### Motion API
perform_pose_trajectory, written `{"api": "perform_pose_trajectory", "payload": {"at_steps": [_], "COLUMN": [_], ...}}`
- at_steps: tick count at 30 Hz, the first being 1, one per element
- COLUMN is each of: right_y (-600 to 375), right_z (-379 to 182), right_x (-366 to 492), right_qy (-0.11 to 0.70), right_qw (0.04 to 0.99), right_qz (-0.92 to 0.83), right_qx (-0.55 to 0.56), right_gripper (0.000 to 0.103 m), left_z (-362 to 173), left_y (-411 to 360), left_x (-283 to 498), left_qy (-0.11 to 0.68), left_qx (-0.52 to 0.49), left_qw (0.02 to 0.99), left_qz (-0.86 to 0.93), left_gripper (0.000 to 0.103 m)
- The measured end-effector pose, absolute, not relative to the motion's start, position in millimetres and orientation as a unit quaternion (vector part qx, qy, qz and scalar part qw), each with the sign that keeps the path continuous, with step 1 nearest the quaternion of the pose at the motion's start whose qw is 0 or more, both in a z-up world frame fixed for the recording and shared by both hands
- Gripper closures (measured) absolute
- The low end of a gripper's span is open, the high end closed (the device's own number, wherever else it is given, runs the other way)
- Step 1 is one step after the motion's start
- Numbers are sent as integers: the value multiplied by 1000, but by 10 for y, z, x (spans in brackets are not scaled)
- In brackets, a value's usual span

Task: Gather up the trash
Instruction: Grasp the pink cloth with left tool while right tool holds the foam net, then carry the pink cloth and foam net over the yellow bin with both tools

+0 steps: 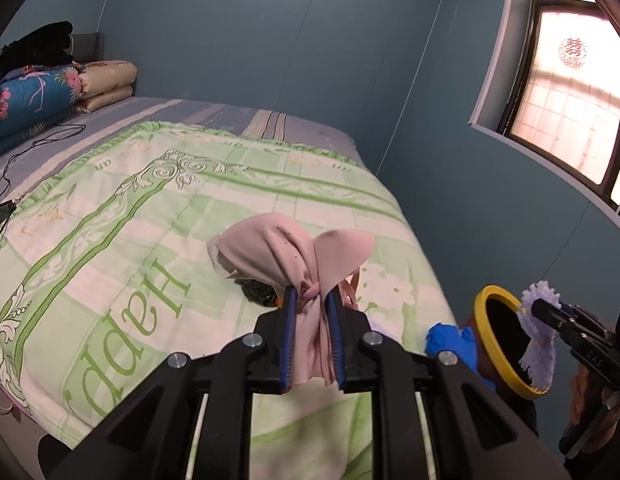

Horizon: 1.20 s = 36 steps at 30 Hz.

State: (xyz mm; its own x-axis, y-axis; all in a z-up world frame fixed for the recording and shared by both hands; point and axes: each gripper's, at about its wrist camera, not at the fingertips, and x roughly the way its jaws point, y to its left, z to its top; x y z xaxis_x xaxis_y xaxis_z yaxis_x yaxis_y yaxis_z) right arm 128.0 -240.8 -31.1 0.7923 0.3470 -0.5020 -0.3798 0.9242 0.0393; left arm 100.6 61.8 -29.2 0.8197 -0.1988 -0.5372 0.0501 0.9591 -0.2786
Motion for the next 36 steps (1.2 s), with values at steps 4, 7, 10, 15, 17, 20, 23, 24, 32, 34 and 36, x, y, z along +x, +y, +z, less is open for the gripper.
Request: {"api": "perform_pose_trajectory", "payload": {"at_steps": [4, 7, 10, 15, 17, 20, 23, 24, 32, 34, 36], "right_y": [-2475, -2531, -2591, -2716, -2782, -2880, -3007, -3044, -3355, -3435, -3526], "right_z": [-247, -203, -171, -125, -111, -91, -87, -88, -61, -48, -33], "right_x": [1219, 1183, 1146, 1113, 1110, 1106, 1118, 1124, 1102, 1100, 1094], "right_qy": [252, 248, 244, 237, 235, 231, 227, 227, 219, 216, 213], "right_qw": [949, 951, 953, 957, 958, 961, 963, 963, 969, 970, 971], "right_qz": [189, 186, 180, 168, 163, 155, 145, 142, 113, 105, 97], "right_qx": [-26, -22, -19, -13, -8, 0, 10, 13, 30, 34, 40], "right_gripper": [75, 75, 75, 75, 75, 75, 75, 75, 75, 75, 75], "left_z": [-114, -28, 53, 167, 198, 250, 299, 312, 391, 398, 404], "left_y": [505, 400, 285, 88, 14, -118, -260, -306, -678, -768, -850], "left_x": [916, 874, 835, 804, 806, 814, 832, 839, 920, 939, 956], "left_qy": [280, 274, 265, 256, 253, 249, 246, 245, 241, 243, 243], "left_qx": [-119, -113, -108, -99, -95, -88, -81, -79, -61, -56, -51], "left_qw": [949, 951, 953, 954, 954, 954, 953, 953, 948, 946, 945], "left_qz": [-77, -86, -99, -118, -126, -140, -155, -160, -198, -206, -213], "left_gripper": [89, 89, 89, 89, 89, 89, 89, 88, 89, 89, 89]}}
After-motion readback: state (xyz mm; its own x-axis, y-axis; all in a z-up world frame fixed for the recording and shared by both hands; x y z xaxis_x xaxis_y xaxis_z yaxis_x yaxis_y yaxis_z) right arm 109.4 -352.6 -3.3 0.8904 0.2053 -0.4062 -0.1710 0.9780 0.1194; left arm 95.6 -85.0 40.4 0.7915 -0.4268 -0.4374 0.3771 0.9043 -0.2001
